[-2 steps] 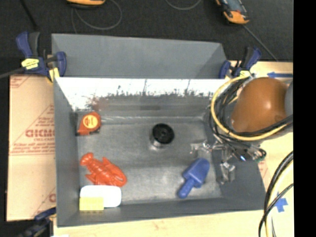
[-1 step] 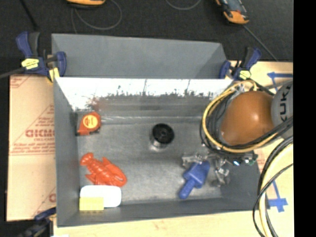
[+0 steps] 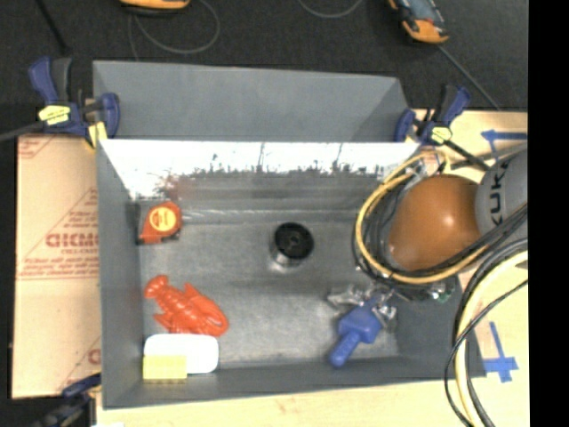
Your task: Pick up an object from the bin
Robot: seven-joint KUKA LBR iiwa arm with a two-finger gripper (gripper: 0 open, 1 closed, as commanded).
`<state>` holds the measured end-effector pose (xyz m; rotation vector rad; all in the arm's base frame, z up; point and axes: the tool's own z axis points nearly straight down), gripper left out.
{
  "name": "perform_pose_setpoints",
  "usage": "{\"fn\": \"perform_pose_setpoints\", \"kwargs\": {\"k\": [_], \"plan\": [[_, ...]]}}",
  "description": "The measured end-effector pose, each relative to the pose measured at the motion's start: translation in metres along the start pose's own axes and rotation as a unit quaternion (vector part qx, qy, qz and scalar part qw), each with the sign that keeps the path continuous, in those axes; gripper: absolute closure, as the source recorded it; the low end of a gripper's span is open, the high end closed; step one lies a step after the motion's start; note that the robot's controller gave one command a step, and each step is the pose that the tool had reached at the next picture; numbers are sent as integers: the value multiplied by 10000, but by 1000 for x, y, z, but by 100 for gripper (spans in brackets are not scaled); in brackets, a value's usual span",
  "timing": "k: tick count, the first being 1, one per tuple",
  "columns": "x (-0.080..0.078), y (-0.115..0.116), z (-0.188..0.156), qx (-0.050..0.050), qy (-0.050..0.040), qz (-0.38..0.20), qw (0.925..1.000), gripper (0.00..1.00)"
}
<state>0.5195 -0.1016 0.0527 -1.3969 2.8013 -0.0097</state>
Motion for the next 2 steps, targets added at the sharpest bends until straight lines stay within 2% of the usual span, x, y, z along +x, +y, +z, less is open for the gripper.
{"fn": "perform_pose_setpoints", "kwargs": {"k": [2], "plan": [[0, 0, -7, 3, -1, -20, 10000, 100]]}}
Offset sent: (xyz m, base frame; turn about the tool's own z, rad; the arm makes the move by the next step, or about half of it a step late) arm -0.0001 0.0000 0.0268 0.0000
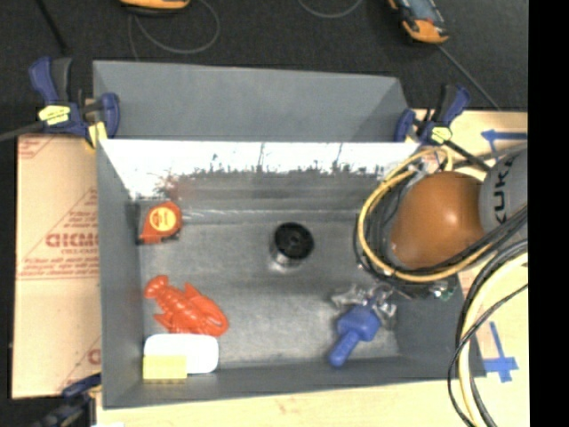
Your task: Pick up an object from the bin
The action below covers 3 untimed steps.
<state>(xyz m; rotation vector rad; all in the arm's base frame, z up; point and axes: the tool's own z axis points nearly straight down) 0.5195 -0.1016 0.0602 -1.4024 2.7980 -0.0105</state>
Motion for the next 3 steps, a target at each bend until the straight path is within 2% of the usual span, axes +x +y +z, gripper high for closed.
{"fn": "perform_pose_setpoints", "kwargs": {"k": [3], "plan": [[0, 1, -48, -44, 23, 16, 10000, 100]]}}
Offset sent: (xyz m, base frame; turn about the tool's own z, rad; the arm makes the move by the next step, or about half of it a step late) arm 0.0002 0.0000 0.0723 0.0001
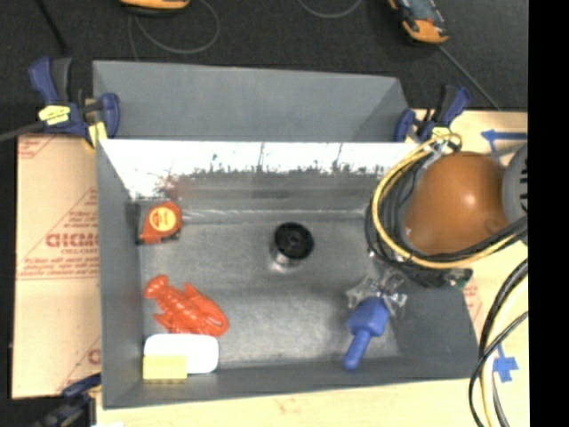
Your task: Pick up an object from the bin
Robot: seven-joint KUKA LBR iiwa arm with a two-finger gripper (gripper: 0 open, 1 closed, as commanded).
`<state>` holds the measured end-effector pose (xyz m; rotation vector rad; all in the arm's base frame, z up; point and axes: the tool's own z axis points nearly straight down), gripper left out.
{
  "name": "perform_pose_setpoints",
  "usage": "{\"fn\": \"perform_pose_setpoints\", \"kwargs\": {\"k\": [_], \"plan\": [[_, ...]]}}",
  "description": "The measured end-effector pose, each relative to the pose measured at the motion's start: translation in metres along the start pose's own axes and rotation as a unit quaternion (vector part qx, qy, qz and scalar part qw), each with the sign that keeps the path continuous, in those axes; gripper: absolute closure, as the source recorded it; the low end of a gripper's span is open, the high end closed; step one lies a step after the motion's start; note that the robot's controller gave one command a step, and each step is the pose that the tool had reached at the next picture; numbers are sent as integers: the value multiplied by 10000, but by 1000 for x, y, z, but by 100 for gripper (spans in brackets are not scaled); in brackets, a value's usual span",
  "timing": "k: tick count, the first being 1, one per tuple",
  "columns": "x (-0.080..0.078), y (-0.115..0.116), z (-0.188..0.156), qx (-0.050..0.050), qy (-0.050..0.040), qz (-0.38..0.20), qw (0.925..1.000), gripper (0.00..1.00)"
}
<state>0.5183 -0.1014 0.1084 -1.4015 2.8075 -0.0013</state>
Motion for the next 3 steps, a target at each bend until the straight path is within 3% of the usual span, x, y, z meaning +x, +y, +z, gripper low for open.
{"fn": "perform_pose_setpoints", "kwargs": {"k": [3], "plan": [[0, 0, -24, -13, 11, 25, 10000, 100]]}}
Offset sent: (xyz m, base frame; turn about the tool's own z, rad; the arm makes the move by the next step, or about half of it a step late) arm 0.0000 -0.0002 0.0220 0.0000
